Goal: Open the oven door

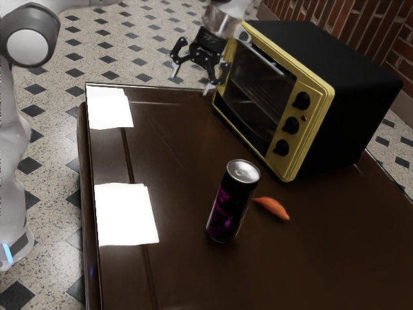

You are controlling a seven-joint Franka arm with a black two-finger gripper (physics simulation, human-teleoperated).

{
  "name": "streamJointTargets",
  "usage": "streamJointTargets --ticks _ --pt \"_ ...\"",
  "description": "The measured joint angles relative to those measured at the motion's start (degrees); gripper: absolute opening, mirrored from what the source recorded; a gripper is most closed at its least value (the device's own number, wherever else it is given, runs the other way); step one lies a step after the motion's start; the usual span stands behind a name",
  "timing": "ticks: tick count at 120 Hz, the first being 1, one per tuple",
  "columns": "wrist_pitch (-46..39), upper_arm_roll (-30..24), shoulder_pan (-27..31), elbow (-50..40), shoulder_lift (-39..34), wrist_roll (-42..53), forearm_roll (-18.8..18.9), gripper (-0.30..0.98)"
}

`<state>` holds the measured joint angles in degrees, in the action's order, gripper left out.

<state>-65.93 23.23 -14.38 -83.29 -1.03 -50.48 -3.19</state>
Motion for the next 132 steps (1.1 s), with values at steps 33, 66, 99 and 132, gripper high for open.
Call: streamJointTargets --ticks 33,66,99,132 --pt "-15.2 0.31 13.32 5.85 2.21 -28.71 -0.3 0.69" --pt "-40.17 -0.22 12.1 8.04 10.14 -45.98 -1.88 0.69" --pt "-50.66 -2.96 13.88 -1.12 3.63 -52.82 0.39 0.69" --pt "-54.12 -7.64 13.81 -6.34 0.18 -54.3 7.82 0.69"
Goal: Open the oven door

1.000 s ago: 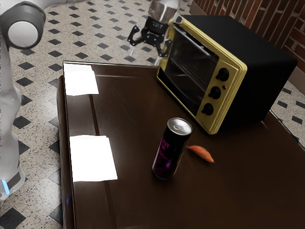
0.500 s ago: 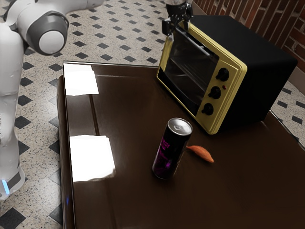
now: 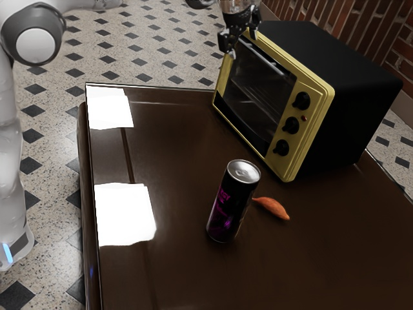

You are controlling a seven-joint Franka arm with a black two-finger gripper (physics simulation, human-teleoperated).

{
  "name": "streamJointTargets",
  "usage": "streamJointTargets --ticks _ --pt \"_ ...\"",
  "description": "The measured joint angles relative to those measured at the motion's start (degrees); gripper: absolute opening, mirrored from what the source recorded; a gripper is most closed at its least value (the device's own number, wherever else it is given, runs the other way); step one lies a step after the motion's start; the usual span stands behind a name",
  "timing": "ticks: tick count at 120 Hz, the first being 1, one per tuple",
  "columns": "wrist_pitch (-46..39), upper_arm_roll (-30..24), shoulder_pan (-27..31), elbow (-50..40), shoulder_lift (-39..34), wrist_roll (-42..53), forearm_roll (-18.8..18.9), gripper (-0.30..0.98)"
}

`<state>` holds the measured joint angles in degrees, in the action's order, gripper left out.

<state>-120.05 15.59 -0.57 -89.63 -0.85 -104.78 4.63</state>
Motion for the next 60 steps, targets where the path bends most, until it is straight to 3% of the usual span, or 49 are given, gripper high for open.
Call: streamJointTargets --ticks 60 --pt "-1.47 -0.53 -3.31 -0.11 2.07 0.3 1.81 0.69"
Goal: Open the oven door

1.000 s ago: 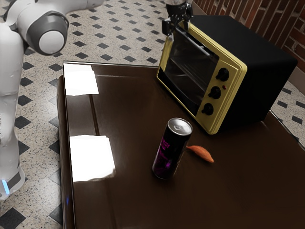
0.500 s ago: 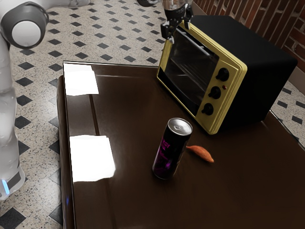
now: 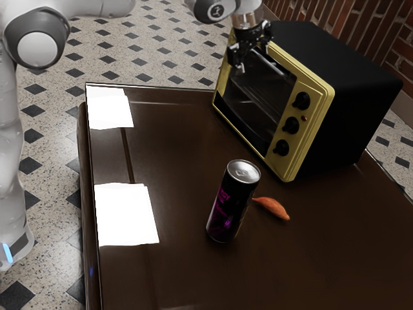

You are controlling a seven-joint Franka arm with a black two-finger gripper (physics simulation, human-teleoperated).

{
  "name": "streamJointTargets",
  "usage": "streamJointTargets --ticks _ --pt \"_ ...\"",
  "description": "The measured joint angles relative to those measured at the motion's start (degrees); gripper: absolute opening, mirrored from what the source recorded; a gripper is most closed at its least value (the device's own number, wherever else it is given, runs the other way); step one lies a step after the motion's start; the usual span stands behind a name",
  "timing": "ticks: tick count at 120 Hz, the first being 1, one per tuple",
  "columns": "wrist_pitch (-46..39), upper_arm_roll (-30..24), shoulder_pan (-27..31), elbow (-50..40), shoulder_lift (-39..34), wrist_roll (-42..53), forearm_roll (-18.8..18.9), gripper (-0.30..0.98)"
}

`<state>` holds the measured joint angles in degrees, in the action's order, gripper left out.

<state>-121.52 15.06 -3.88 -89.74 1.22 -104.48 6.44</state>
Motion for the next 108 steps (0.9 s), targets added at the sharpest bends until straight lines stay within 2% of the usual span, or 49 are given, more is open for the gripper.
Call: streamJointTargets --ticks 49,87,108 --pt "-0.45 -0.15 4.21 -0.24 0.99 -0.04 -0.44 0.68" --pt "-0.84 0.04 4.16 -1.07 0.63 -0.07 -0.82 0.68" --pt "-1.26 0.15 3.98 -4.59 -1.7 -0.12 -0.94 0.68"
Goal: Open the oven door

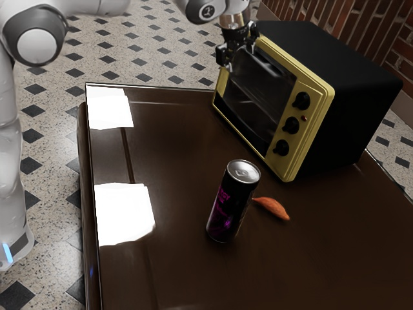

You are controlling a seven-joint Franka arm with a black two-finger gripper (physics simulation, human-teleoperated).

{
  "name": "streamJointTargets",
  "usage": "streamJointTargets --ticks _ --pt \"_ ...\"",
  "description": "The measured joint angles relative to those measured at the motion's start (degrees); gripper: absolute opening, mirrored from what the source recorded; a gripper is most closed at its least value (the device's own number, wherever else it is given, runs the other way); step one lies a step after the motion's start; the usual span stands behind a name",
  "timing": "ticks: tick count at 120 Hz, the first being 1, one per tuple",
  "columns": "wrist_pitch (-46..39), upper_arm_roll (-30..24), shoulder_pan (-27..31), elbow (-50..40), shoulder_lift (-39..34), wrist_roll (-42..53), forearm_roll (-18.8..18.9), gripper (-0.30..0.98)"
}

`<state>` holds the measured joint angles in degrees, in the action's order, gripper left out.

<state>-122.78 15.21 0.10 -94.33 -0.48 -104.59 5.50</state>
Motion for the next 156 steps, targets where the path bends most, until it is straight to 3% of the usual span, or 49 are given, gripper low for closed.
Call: streamJointTargets --ticks 142,148,156 --pt "-4.57 -0.15 2.43 -22.32 -17.08 -1.92 1.28 0.68" --pt "-4.83 -0.14 3.89 -24.83 -19.6 -2.21 1.54 0.67" --pt "-5.54 -1.3 13.78 -29.97 -25.83 -2.65 1.75 0.66"
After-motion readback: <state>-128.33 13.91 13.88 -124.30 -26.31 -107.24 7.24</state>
